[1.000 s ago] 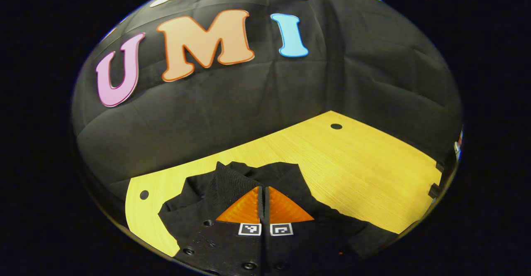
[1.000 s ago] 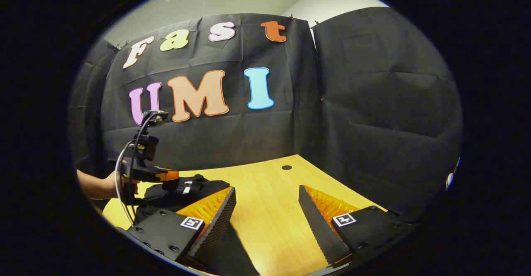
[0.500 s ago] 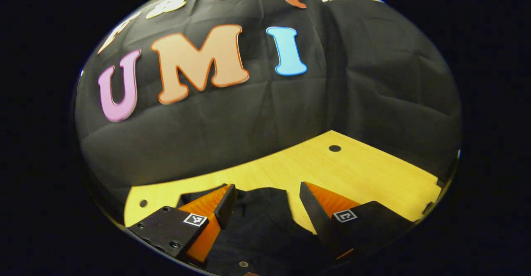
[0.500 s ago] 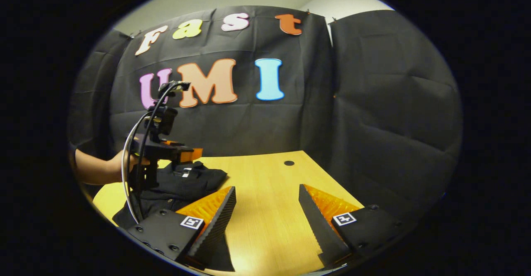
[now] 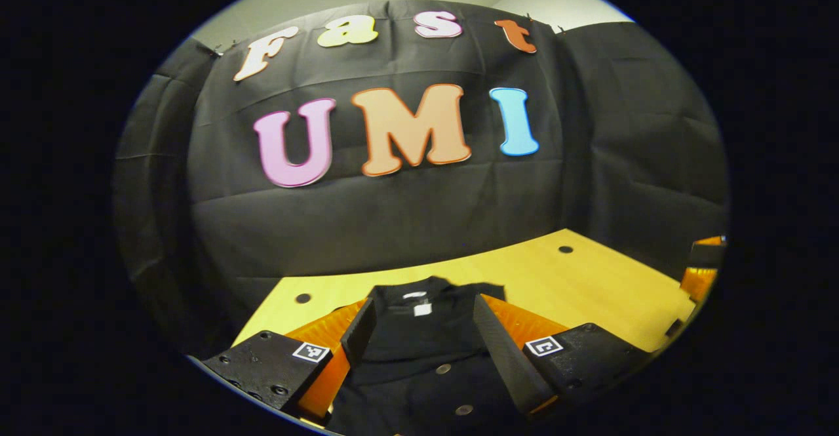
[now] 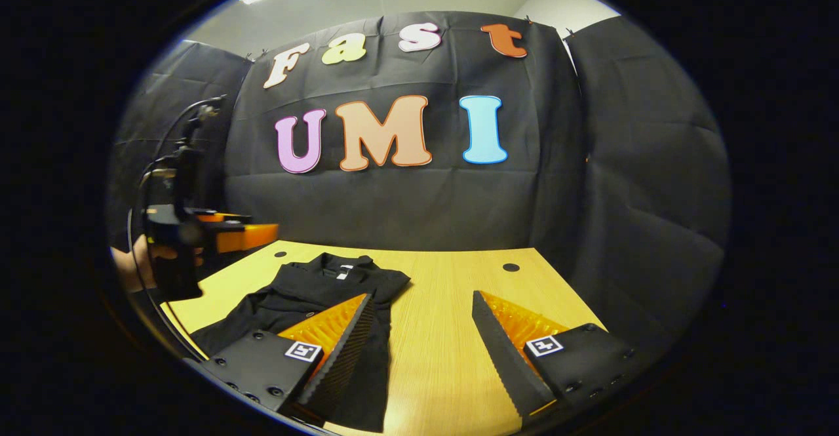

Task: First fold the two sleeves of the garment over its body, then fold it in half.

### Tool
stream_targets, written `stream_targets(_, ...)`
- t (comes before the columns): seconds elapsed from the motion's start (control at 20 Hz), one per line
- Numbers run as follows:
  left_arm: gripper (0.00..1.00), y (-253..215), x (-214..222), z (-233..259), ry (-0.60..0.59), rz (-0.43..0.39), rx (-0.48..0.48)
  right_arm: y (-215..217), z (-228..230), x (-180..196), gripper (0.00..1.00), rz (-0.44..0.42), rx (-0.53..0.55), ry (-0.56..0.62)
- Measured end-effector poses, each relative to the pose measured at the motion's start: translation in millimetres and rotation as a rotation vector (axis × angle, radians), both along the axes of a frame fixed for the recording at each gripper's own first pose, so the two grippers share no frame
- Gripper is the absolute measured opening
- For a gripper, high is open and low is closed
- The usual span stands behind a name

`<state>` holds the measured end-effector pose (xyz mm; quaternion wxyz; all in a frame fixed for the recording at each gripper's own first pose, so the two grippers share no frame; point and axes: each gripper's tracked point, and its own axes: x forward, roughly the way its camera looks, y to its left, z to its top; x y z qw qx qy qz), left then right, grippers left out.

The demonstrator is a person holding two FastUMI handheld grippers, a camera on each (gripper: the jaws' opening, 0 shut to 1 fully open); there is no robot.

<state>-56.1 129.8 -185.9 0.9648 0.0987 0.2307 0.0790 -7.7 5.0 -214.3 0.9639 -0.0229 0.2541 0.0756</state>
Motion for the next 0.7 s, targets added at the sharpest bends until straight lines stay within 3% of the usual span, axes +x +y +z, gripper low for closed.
stream_targets(0.1, 0.93, 25, -50, -4, 0.024, 0.057, -0.001, 7, -9, -17, 0.93, -0.012, 0.007, 0.023)
stream_targets(0.15, 0.93, 36, -77, -4, 0.031, 0.087, -0.005, 10, -12, -25, 0.97, -0.013, 0.003, 0.024)
stream_targets(0.35, 0.93, 68, -162, -28, 0.095, 0.189, -0.027, 21, -50, -60, 0.97, -0.007, -0.011, 0.106)
stream_targets(0.7, 0.93, 94, -254, -107, 0.277, 0.281, -0.1, 44, -143, -123, 0.97, 0.019, -0.047, 0.352)
